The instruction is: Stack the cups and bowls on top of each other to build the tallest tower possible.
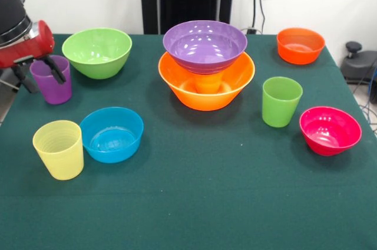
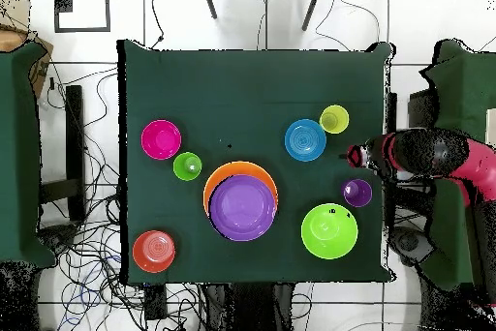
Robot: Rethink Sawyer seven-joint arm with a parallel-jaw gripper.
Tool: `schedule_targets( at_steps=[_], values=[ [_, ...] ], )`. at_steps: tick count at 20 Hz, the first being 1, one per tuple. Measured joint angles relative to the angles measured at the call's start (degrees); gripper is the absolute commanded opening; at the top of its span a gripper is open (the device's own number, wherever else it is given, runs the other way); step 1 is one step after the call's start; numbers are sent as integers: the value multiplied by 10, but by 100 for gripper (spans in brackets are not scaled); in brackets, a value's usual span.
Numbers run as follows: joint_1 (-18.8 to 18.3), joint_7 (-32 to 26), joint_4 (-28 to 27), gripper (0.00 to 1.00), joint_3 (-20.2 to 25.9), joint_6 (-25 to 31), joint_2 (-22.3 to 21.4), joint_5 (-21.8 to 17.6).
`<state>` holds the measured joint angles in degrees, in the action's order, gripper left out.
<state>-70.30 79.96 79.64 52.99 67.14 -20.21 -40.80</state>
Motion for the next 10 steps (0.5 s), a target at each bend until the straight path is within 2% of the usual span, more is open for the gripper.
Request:
schedule_targets(
  at_steps=[10],
  values=[
    [0, 0, -16, 100, -2, 2, 1, -2]
  ],
)
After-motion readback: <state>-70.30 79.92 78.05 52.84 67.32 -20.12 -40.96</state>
